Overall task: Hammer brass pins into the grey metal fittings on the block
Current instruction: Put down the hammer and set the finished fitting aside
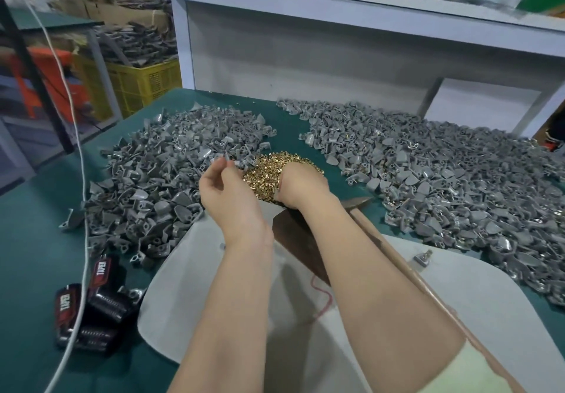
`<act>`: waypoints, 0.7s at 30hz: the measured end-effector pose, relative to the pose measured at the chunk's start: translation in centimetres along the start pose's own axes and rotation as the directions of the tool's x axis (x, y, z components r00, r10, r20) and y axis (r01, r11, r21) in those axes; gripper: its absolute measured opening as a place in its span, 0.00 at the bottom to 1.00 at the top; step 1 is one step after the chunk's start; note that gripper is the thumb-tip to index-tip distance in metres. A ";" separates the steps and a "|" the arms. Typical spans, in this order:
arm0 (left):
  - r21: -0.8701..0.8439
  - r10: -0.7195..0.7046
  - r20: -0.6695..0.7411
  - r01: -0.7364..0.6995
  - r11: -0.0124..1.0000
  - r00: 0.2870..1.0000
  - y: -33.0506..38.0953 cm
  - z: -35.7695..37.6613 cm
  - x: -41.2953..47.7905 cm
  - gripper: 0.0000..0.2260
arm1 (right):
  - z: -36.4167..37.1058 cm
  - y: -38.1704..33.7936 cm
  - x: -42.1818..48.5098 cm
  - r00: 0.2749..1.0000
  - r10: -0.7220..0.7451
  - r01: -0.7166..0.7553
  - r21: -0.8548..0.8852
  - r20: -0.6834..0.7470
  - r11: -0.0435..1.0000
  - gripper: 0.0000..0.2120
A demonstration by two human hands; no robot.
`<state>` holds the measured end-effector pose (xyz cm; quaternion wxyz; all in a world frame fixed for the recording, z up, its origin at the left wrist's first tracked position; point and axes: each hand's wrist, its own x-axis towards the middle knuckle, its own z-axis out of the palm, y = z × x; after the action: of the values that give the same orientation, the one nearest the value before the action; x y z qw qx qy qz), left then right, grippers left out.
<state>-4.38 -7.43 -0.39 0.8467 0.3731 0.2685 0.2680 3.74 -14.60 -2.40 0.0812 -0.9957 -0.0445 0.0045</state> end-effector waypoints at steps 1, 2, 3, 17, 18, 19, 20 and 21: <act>-0.002 -0.004 0.002 0.004 1.000 1.000 -0.1 0.0 0.0 0.09 | 0.1 -0.1 0.3 1.000 -0.009 0.009 -0.005 0.007 1.000 0.10; -0.003 -0.004 0.007 0.004 1.000 1.000 -0.1 0.0 0.0 0.09 | 0.0 0.0 0.4 1.000 -0.021 0.021 0.009 0.016 1.000 0.10; -0.008 -0.001 0.011 0.001 1.000 1.000 -0.1 0.0 0.0 0.10 | -0.1 0.2 0.6 1.000 -0.024 0.024 0.060 0.003 0.998 0.10; -0.247 0.100 -0.204 -0.150 0.957 0.974 2.1 -1.6 2.8 0.11 | -3.6 -1.8 -1.3 0.977 -0.152 0.193 0.322 -0.146 0.927 0.26; -0.249 0.103 -0.215 -0.157 0.956 0.971 2.0 -1.6 2.9 0.11 | -2.8 -3.8 -1.3 0.964 -0.260 0.267 0.274 -0.062 0.924 0.23; -0.245 0.104 -0.226 -0.160 0.956 0.969 2.0 -1.6 2.9 0.11 | -2.0 -5.3 -1.2 0.947 -0.321 0.309 0.230 0.012 0.923 0.21; -0.239 0.101 -0.237 -0.158 0.958 0.966 1.9 -1.6 3.0 0.11 | -1.2 -6.4 -1.0 0.939 -0.338 0.319 0.197 0.070 0.927 0.20; -0.232 0.098 -0.246 -0.156 0.960 0.964 1.8 -1.6 3.0 0.11 | -0.4 -7.3 -0.8 0.940 -0.325 0.303 0.182 0.107 0.936 0.19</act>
<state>-3.71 -3.66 -0.65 0.8306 0.2464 0.3049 0.3955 2.27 -7.60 -0.81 0.1588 -0.9631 -0.2080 0.0624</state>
